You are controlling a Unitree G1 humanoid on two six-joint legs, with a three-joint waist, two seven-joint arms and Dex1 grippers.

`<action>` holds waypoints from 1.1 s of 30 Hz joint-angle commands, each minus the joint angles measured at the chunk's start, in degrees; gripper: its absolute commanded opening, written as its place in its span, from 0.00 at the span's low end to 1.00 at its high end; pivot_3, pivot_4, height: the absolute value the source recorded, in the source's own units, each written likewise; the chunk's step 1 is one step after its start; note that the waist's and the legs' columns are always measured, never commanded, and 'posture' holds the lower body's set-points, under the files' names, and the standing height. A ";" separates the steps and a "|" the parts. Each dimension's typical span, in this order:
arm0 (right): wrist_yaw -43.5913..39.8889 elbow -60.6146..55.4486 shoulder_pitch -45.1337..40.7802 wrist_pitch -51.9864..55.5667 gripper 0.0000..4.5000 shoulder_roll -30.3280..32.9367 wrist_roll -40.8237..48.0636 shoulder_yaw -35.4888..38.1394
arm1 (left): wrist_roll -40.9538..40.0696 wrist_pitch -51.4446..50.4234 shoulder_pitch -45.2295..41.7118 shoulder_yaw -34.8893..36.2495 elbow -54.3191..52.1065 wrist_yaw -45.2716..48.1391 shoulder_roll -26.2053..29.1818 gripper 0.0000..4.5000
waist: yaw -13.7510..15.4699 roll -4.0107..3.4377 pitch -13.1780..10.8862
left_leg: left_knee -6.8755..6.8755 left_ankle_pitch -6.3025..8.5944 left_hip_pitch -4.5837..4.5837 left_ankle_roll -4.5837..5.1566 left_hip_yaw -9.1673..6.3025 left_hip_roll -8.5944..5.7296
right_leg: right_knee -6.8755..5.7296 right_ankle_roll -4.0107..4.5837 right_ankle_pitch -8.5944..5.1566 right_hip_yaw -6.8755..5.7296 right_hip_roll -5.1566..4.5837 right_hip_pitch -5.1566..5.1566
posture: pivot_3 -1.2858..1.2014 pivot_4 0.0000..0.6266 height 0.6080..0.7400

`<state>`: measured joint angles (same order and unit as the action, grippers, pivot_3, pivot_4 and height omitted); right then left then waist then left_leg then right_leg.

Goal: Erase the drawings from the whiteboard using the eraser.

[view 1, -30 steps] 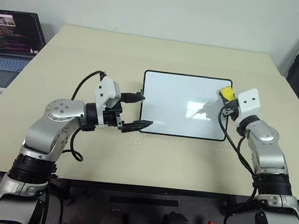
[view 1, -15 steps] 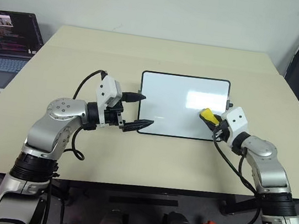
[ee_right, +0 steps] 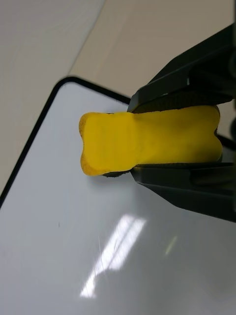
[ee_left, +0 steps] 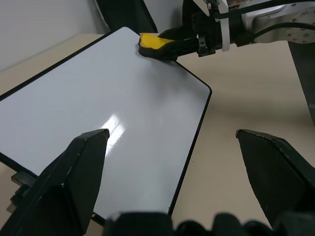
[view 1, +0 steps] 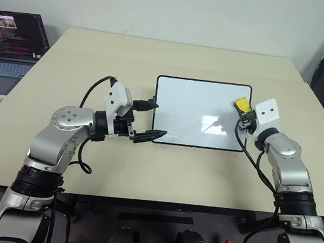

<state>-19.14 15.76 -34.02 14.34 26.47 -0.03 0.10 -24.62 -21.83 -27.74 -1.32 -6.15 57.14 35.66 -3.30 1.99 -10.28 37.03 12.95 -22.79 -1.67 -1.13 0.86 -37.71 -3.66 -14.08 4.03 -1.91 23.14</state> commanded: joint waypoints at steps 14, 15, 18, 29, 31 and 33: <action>-15.73 -13.67 13.08 12.17 0.22 4.93 4.54 -3.88 | 0.21 1.41 -1.73 -0.11 0.33 1.20 -0.42 1.00 | -0.50 0.09 0.05 | -0.08 0.01 0.03 0.00 0.01 0.11 | 0.05 0.07 -0.05 -0.01 0.10 0.00 | 0.52 0.24 1.00; -15.13 -13.40 12.87 12.11 0.22 4.70 4.18 -3.52 | 0.25 1.48 -1.87 -0.18 0.48 1.25 -0.49 1.00 | -0.59 0.09 0.05 | -0.07 0.01 0.04 0.00 0.01 0.13 | 0.05 0.11 -0.03 0.00 0.12 0.00 | 0.52 0.24 1.00; -8.46 -9.14 9.14 9.26 0.22 2.86 1.70 -1.24 | 0.47 1.66 -2.30 -0.36 0.88 1.48 -0.74 1.00 | -0.69 0.09 0.05 | -0.04 0.01 0.07 0.00 0.02 0.19 | 0.05 0.16 0.02 0.01 0.20 0.00 | 0.52 0.24 1.00; 2.99 -1.00 2.22 3.64 0.22 -0.75 -0.23 2.17 | 0.80 1.87 -2.60 -0.34 1.07 1.90 -1.09 1.00 | -1.21 0.10 0.04 | -0.09 -0.02 -0.07 0.01 0.18 0.51 | 0.33 0.21 0.16 0.04 0.47 0.06 | 0.52 0.24 1.00; -0.47 -3.10 4.09 5.14 0.22 0.19 0.75 1.16 | 0.78 1.85 -2.50 -0.18 1.06 1.99 -1.02 1.00 | -1.16 0.10 0.04 | -0.13 0.00 -0.11 -0.01 0.17 0.60 | 0.49 -0.02 0.34 0.03 0.55 0.05 | 0.52 0.24 1.00; -3.98 -5.51 6.10 6.49 0.22 1.39 1.68 0.29 | 0.81 1.90 -2.42 -0.06 1.12 2.08 -0.95 1.00 | -1.05 0.11 0.05 | -0.17 0.01 -0.14 -0.02 0.18 0.62 | 0.61 -0.03 0.37 0.02 0.56 0.04 | 0.52 0.24 1.00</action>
<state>-20.20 10.03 -30.06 17.68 27.09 1.29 1.18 -23.78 -20.82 -29.44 -2.06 -3.92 59.24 34.52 -4.34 2.09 -10.23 36.86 12.99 -22.93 -1.71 -0.93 1.51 -37.07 -3.68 -13.72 4.05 -1.33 23.18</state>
